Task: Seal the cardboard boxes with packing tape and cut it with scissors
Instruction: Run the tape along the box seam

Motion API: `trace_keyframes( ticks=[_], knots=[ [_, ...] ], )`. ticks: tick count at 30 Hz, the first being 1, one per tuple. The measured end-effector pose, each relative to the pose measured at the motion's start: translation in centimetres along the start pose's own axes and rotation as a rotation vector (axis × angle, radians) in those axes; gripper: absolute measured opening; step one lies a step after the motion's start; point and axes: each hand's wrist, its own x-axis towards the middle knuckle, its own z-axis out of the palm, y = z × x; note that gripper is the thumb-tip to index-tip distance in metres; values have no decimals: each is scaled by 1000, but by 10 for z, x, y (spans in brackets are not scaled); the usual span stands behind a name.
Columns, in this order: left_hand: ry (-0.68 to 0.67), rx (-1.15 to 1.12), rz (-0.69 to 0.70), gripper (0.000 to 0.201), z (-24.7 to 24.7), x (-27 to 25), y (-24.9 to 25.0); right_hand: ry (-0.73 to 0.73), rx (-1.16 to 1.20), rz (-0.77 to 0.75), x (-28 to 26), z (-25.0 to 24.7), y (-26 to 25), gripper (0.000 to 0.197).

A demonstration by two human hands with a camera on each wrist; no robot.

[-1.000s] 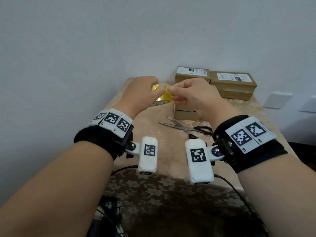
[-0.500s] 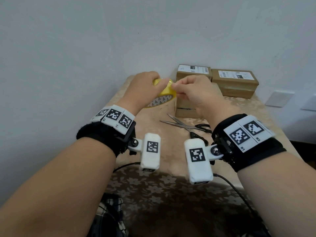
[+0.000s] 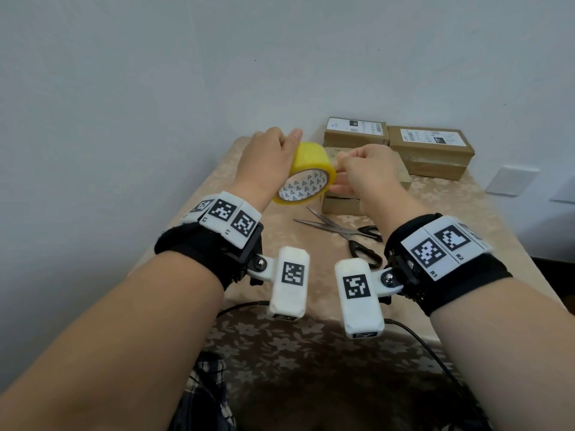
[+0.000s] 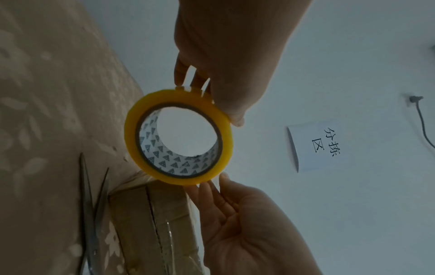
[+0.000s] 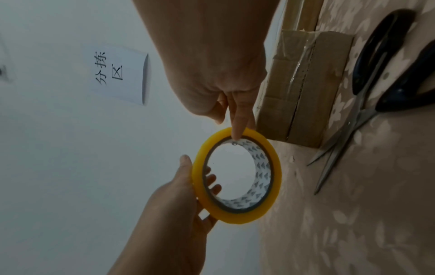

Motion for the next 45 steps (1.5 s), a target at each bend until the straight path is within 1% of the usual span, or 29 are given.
trace_keyframes(
  ticks=[2,4,5,7,8,10,12,13,15,16,19,21,22,23,24,25,26,28,29,31,33,34,36,37,39,42,45],
  knots=[
    [18,-96,28,42,2,-1,2,-14,-1,4,-2,2,1,11],
    [-16,-190,86,35,3,-4,4,-8,9,13,-2,0,1,15],
    [-59,-177,125,39,3,-6,4,0,18,19,-3,-2,0,16],
    [-137,-85,196,56,-1,-9,0,3,33,23,-4,-7,-3,15],
    [-155,-44,216,59,-2,-8,-2,-16,27,18,-4,-10,-4,14],
    [-144,-15,239,56,-5,-7,-5,-65,1,12,-6,-14,-6,12],
    [-134,-23,260,54,-7,-5,-7,-101,27,25,-6,-14,-7,9],
    [-144,-27,274,54,-7,-4,-7,-113,61,38,-6,-14,-8,6],
    [-176,-23,309,51,-6,-2,-10,-120,117,77,-5,-14,-9,11],
    [-193,-21,321,50,-7,-1,-11,-132,127,99,-5,-14,-10,10],
    [-223,-25,364,56,-9,0,-12,-183,102,160,-4,-16,-11,13],
    [-226,-20,382,61,-12,-1,-10,-189,58,175,-3,-17,-11,13],
    [-223,-36,370,57,-14,-2,-7,-182,47,171,-2,-16,-11,14],
    [-208,-69,348,49,-14,-2,-5,-165,41,159,-1,-16,-11,17],
    [-167,-94,332,39,-15,-2,-2,-148,36,142,-1,-14,-11,17],
    [-95,-97,329,32,-15,-2,2,-148,36,118,-2,-13,-12,14],
    [-13,-78,330,29,-16,-2,6,-164,40,83,-3,-10,-13,12],
    [133,-19,311,28,-18,1,13,-200,33,-13,-5,-5,-15,20],
    [181,10,300,27,-18,3,15,-201,17,-51,-5,-3,-15,24],
    [222,70,304,26,-20,6,18,-188,-29,-100,-6,-1,-15,26],
    [208,149,331,25,-17,7,12,-166,-105,-137,-4,-2,-15,23],
    [176,230,345,25,-13,6,6,-139,-142,-162,-3,-4,-17,23],
    [74,420,370,28,-3,4,-9,-83,-187,-217,1,-11,-23,26],
    [33,476,380,29,1,4,-14,-71,-207,-233,4,-15,-26,28],
    [4,531,395,31,5,9,-15,-76,-233,-202,10,-21,-27,27],
    [21,586,419,31,7,17,-3,-46,-277,-144,19,-28,-19,27],
    [-74,672,390,30,14,26,0,-4,-325,-126,26,-30,-14,27]
  ],
)
